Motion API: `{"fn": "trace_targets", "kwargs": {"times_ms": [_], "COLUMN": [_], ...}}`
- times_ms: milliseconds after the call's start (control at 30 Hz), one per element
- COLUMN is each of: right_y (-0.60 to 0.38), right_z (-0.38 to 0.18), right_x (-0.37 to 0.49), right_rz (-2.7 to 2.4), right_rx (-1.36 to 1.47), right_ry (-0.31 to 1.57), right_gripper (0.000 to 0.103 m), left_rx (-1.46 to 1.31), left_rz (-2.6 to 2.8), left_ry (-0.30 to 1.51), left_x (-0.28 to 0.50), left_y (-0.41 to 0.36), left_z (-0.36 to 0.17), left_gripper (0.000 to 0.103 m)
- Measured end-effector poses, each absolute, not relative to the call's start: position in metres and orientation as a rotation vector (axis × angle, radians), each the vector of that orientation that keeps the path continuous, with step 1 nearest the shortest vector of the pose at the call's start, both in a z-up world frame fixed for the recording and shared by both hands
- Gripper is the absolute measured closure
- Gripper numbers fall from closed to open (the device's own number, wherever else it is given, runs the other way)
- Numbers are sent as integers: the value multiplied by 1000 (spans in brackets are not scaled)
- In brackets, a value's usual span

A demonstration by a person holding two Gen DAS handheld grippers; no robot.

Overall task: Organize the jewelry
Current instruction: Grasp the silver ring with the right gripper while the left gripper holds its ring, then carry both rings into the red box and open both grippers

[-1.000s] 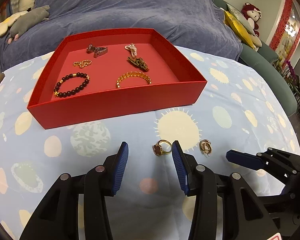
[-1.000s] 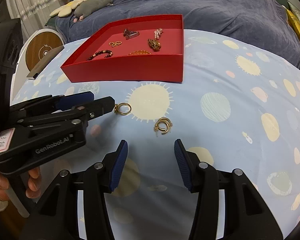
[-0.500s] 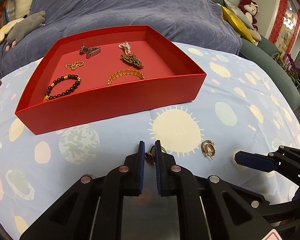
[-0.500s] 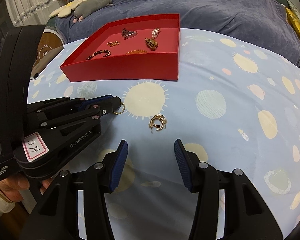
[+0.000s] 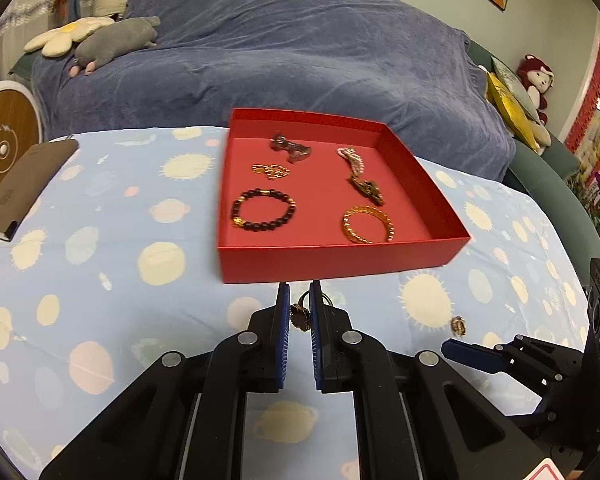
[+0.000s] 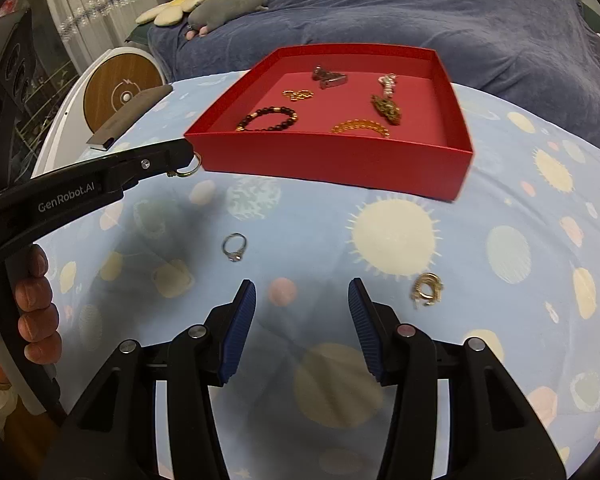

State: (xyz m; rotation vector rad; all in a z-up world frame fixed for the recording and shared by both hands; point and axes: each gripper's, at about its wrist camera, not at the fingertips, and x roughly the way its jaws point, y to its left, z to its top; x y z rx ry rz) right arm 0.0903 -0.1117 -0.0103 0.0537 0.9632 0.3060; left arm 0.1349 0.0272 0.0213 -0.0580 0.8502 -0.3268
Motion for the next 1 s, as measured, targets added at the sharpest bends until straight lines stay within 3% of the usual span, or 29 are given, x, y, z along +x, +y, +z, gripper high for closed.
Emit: {"fn": "trace_targets", "kwargs": {"times_ms": [400,533,733,767,1000], "right_y": [-61,-61,-63,-63,-78], "right_z": [-35,-35,-33,-32,-12], "right_x": [117,116,116,115,113], "right_rz": [326,299,300,303,297], "right_rx": [-38,-65,-54,-52,-7], "right_ry": [968,955,956,955,922], "right_gripper": [71,86,90,95,95], "left_rx": [-85,-93,-106,-109,-128], "left_rz": [-260,-253,-249,-252,-268], "left_ry": [857,863,862,860,835], "left_x": [126,124,126,127,131], "left_y": [82,92,96,96,85], "left_z": [16,14,17,19,32], "left_gripper": [96,95,95,95,95]}}
